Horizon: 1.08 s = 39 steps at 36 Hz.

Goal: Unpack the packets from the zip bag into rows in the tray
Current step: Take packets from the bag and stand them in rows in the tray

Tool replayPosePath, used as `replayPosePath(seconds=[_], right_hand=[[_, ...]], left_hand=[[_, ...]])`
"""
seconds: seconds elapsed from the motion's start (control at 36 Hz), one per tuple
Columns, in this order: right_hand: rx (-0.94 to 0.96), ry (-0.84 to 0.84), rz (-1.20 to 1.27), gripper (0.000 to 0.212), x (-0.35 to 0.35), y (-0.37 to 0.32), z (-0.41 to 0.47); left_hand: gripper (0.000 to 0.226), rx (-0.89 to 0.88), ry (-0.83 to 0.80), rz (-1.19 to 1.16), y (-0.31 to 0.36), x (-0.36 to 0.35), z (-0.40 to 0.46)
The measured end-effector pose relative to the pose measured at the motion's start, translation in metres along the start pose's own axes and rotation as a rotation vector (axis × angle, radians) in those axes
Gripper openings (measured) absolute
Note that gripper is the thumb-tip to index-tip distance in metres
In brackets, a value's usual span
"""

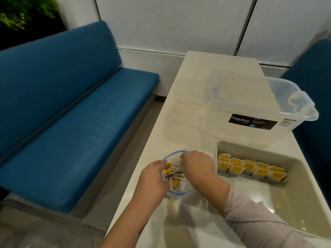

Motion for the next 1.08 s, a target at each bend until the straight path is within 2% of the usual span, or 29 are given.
replayPosePath(seconds=[0.25, 0.53, 0.67, 0.86, 1.0, 1.08], right_hand=[[-0.021, -0.006, 0.021, 0.031, -0.005, 0.005, 0.003], [-0.006, 0.059, 0.1, 0.026, 0.001, 0.007, -0.003], [0.11, 0.096, 0.074, 0.026, 0.016, 0.009, -0.024], [0.275, -0.071, 0.024, 0.023, 0.009, 0.001, -0.038], [0.081, 0.011, 0.094, 0.024, 0.018, 0.015, -0.026], [0.031, -0.004, -0.013, 0.023, 0.019, 0.016, -0.02]], left_hand=[[0.065, -0.014, -0.021, 0.017, 0.0, -0.001, 0.003], [0.066, -0.015, -0.022, 0.021, -0.001, -0.003, 0.004], [0.065, -0.008, -0.02, 0.009, -0.001, -0.002, 0.006], [0.065, -0.017, -0.02, 0.009, -0.002, -0.003, 0.005], [0.065, -0.019, -0.023, 0.001, -0.001, -0.003, 0.004], [0.065, -0.016, -0.03, 0.002, 0.0, -0.003, 0.003]])
Point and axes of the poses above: each hand's wrist, its own z-axis towards the middle knuckle, its own x-axis out of the back of the hand, y = z × x, the point moved 6 cm from there along z, towards the middle knuckle, and after that the axes turned 10 degrees about x, right-handed, at the moved point
